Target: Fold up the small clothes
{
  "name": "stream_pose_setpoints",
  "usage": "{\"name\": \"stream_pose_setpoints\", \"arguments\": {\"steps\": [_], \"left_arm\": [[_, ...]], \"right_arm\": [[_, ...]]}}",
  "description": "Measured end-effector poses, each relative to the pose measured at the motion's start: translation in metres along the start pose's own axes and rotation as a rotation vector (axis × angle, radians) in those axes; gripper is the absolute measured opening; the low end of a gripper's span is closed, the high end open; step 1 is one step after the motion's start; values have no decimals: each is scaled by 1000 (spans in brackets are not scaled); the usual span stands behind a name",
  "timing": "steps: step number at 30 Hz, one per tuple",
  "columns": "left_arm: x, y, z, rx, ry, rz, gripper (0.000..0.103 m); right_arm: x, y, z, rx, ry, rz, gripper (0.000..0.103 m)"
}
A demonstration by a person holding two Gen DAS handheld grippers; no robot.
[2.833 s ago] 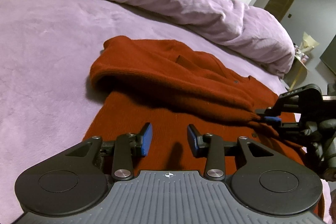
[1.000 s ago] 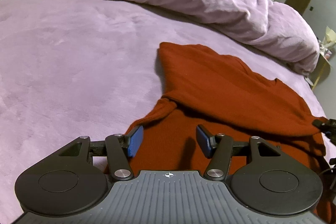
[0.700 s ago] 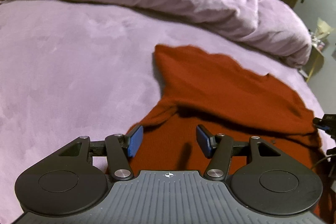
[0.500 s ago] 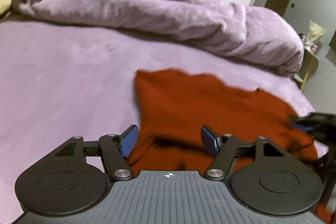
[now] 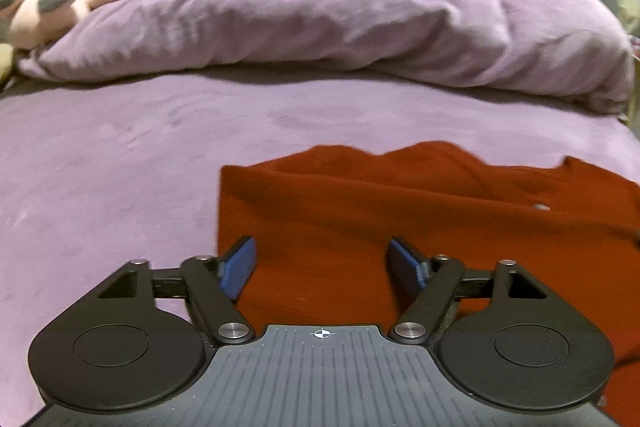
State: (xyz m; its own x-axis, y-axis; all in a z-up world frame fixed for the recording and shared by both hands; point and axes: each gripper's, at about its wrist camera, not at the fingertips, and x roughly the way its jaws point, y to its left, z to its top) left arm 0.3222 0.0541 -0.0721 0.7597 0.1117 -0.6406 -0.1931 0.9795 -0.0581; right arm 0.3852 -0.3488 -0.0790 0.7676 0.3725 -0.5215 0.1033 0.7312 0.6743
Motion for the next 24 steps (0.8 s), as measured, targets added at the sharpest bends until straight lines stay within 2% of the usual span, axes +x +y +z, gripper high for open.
{"name": "stream_pose_setpoints", "arguments": {"steps": [3, 8, 10, 11, 13, 16, 17, 20, 22, 24], "left_arm": [[5, 8, -3, -17, -4, 1, 93], [-5, 24, -3, -49, 55, 5, 94], [-22, 34, -7, -61, 61, 4, 92], [-31, 38, -9, -69, 60, -12, 92], [-41, 42, -14, -69, 81, -38, 92], [-43, 36, -24, -5, 120, -33, 93], [-44, 34, -27, 11, 110, -25, 94], [-49, 38, -25, -6, 140, -19, 93], [-58, 44, -25, -24, 162, -22, 93], [-75, 50, -27, 6, 161, -10, 91]], "right_arm": [[-9, -1, 4, -95, -36, -56, 0], [-10, 3, 1, -62, -41, -50, 0], [-22, 7, -1, -18, -3, -41, 0], [-30, 11, -4, -37, 21, -19, 6], [-47, 26, -16, -131, 77, 0, 6], [-58, 34, -33, -225, 132, -78, 6], [-61, 31, -37, -232, 122, -95, 1], [-67, 21, -38, -216, 115, -127, 0], [-70, 25, -39, -277, 121, -208, 0], [-79, 32, -37, -321, 135, -257, 0]]}}
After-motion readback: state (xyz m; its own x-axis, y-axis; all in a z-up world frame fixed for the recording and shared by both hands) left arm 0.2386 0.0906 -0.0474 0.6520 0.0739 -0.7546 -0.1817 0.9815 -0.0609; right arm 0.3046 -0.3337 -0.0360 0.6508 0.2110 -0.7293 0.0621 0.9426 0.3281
